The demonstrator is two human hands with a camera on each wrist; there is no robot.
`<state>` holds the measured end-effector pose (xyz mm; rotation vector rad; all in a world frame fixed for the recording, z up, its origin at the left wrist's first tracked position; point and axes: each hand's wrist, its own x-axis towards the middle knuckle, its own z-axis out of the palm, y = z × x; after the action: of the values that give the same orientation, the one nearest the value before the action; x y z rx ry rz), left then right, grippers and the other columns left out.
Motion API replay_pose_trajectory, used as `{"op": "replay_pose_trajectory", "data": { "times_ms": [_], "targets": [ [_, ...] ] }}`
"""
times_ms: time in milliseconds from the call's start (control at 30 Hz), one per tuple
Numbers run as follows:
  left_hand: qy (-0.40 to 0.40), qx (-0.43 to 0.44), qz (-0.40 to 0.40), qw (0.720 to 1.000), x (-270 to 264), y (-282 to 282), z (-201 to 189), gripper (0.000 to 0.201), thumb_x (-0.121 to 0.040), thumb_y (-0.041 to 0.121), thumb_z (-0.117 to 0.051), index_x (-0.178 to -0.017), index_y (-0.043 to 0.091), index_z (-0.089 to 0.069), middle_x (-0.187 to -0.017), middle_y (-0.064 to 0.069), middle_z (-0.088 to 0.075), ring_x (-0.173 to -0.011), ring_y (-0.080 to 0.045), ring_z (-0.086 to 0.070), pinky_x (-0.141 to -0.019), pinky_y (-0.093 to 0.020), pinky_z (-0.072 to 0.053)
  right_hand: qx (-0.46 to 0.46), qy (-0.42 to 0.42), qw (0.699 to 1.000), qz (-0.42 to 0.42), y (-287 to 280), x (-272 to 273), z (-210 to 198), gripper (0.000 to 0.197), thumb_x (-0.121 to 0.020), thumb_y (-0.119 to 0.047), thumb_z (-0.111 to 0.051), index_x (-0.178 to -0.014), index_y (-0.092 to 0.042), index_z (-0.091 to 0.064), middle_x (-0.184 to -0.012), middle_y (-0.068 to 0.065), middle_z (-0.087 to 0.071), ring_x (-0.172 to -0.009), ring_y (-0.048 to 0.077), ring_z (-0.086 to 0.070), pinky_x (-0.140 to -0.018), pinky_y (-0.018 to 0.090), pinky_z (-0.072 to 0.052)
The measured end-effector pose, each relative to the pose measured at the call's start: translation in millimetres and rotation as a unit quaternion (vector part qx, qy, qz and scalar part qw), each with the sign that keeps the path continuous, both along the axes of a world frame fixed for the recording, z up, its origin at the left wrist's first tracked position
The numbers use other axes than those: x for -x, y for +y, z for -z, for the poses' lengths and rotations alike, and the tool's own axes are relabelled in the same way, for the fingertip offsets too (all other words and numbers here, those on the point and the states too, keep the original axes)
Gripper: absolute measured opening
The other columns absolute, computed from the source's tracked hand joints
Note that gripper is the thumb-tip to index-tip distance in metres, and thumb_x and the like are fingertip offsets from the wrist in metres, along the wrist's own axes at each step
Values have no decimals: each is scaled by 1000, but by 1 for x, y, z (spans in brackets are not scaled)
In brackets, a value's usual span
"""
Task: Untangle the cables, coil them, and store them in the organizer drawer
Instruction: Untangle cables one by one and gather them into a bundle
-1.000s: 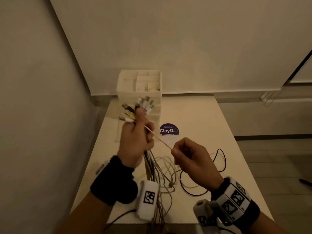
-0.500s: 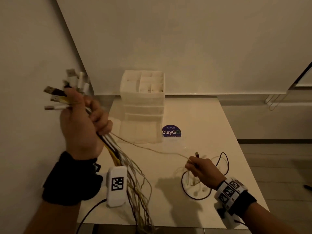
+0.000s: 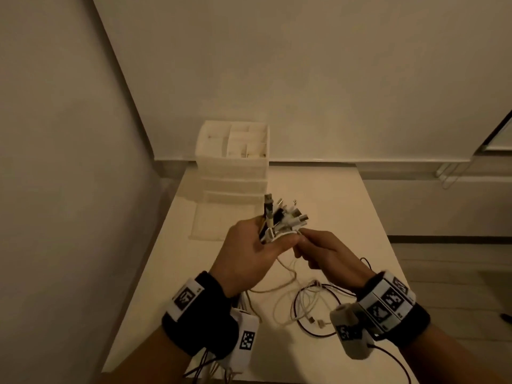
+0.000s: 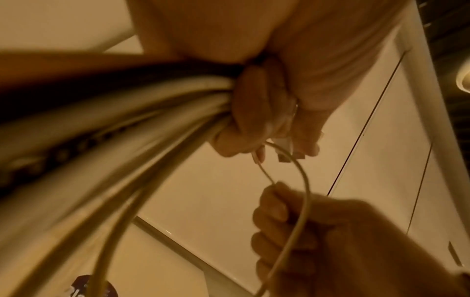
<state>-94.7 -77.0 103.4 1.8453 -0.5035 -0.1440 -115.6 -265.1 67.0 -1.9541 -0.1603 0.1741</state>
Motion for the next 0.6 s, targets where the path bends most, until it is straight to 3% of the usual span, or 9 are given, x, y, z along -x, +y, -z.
{"op": "replay_pose_trajectory", "data": {
  "times_ms": [67, 133, 233, 300, 367, 467, 533, 600],
  "targets": [
    [-21, -26, -48, 998, -7, -3, 6, 17, -85, 37, -69, -99, 27, -72, -92, 12, -75, -89, -6, -69, -83, -41, -54, 25, -22, 999, -1, 0, 0, -12, 36, -102, -26, -41, -69, -22, -54, -65, -6, -44, -60, 8, -38, -61, 28, -33],
    [-53, -45, -70, 995, -12, -6, 7, 9, -86, 32, -70, -95, 30, -70, -88, 14, -74, -84, -4, -68, -78, -36, -54, 13, -19, 1000, -13, -2, 1, -22, 36, -102, -25, -41, -68, -23, -54, -60, -13, -43, -58, 6, -37, -58, 24, -34],
    [-119, -58, -81, 988, -12, -7, 4, 16, -85, 27, -72, -87, 40, -65, -84, 22, -69, -79, 4, -65, -71, -16, -50, -30, -7, 999, -34, -4, 2, -25, 34, -99, -29, -41, -71, -19, -57, -58, -14, -43, -57, 5, -36, -56, 21, -33],
    [-129, -18, -121, 984, -13, -5, -1, 25, -84, 20, -73, -82, 42, -62, -79, 31, -65, -75, 14, -62, -67, -5, -44, -51, -16, 998, -33, -8, 0, -17, 35, -99, -30, -40, -73, -15, -58, -61, -11, -42, -57, 7, -35, -56, 20, -33],
    [-103, 58, -167, 979, -20, 1, -9, 20, -85, 19, -72, -77, 36, -64, -67, 32, -64, -67, 14, -61, -65, -9, -45, -54, -28, 998, -15, -14, -2, -3, 36, -97, -33, -41, -73, -13, -59, -63, -4, -41, -58, 9, -36, -57, 19, -33],
    [-87, 135, -259, 952, -41, 26, -18, 28, -83, 35, -73, -59, 27, -62, -48, 18, -56, -42, 0, -46, -54, -30, -39, -9, -47, 998, 27, -26, -6, 25, 37, -98, -29, -43, -71, -7, -57, -62, -3, -43, -57, 8, -37, -56, 17, -33],
    [-75, 187, -299, 933, -53, 44, -22, 39, -77, 46, -73, -55, 18, -56, -41, 11, -46, -35, -8, -34, -49, -30, -32, 5, -42, 996, 77, -35, -6, 46, 35, -100, -19, -46, -70, -6, -56, -59, -7, -43, -56, 9, -38, -56, 20, -34],
    [-76, 211, -307, 925, -57, 54, -25, 42, -81, 43, -73, -60, 12, -52, -40, 13, -42, -33, -9, -29, -46, -24, -30, 0, -21, 992, 128, -41, -7, 60, 36, -100, -15, -47, -65, -9, -55, -56, -4, -42, -55, 14, -37, -55, 26, -34]
  ]
}}
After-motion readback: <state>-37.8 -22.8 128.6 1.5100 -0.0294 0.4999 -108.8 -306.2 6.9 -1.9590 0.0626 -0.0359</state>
